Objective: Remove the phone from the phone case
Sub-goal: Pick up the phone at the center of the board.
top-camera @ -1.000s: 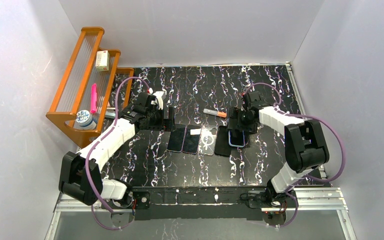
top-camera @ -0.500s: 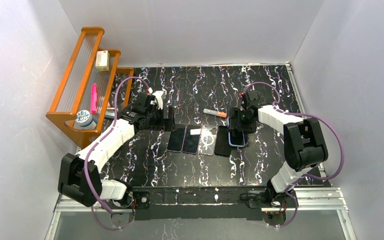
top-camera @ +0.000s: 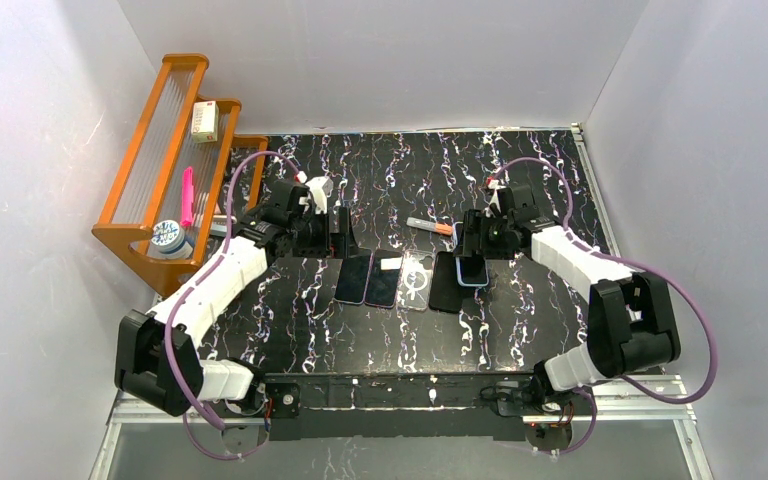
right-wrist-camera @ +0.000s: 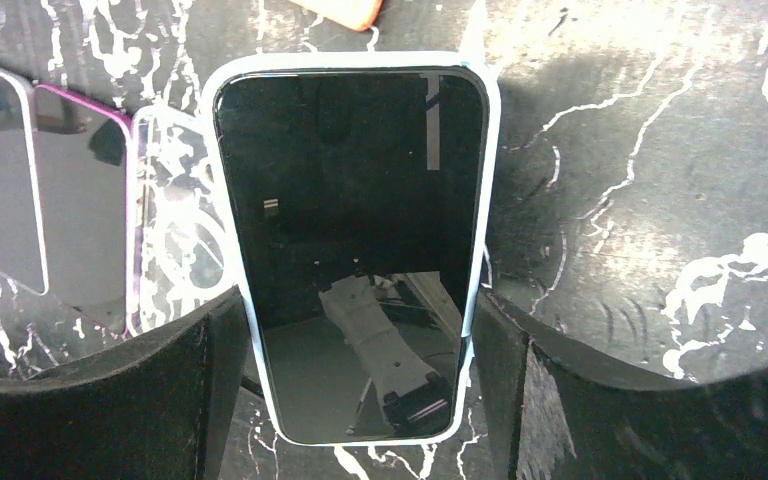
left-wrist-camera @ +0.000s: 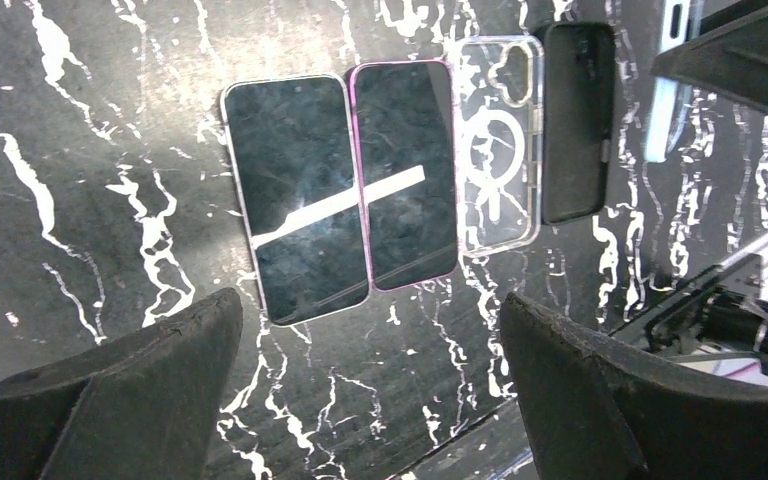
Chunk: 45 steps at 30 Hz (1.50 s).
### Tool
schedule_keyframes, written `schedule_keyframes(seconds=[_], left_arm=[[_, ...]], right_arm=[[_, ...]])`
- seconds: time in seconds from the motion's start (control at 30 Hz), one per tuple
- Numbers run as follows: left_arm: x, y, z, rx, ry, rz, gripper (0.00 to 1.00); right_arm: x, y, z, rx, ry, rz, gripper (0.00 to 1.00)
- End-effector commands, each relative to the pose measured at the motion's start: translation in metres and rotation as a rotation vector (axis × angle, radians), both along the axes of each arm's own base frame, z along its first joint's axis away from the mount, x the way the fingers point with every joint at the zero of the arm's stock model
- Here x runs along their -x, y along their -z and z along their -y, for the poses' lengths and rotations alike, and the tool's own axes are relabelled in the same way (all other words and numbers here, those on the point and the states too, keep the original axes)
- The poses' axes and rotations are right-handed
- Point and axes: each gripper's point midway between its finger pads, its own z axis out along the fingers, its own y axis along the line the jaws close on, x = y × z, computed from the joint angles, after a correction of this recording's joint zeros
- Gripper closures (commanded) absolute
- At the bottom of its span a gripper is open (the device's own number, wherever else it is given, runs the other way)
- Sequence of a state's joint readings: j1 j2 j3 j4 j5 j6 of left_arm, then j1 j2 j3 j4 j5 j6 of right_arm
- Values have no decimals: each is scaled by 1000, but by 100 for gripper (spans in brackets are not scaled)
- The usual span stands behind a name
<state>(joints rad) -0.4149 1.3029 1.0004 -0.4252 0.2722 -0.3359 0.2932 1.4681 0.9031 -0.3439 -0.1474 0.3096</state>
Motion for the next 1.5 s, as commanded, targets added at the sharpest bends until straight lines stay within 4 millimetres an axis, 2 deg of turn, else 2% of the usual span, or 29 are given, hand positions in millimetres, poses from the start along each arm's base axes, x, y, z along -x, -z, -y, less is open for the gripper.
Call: schedule_keyframes(seconds=[0.0, 0.17, 0.57, 0.67, 0.87, 1.17, 1.47], left_arm=[[2, -31, 20, 116, 40, 13, 2], [0, -42, 37, 210, 62, -15, 2], [-8, -54, 62, 319, 111, -70, 2], [-8, -54, 64, 330, 120, -80, 2], [-2, -48, 68, 349, 147, -117, 2], [18, -33, 74, 368, 202, -185, 10], [35, -26, 84, 383, 276, -231, 32]], right_arm=[[-9, -34, -22, -132, -106, 158, 99], [5, -59, -52, -216, -336, 283, 99], [45, -110, -125, -164, -859, 647, 99], [56, -109, -143, -109, -1012, 732, 99], [67, -105, -165, -1, -1233, 805, 99], [72, -110, -188, 146, -1440, 947, 99], [70, -124, -199, 236, -1533, 1065, 99]])
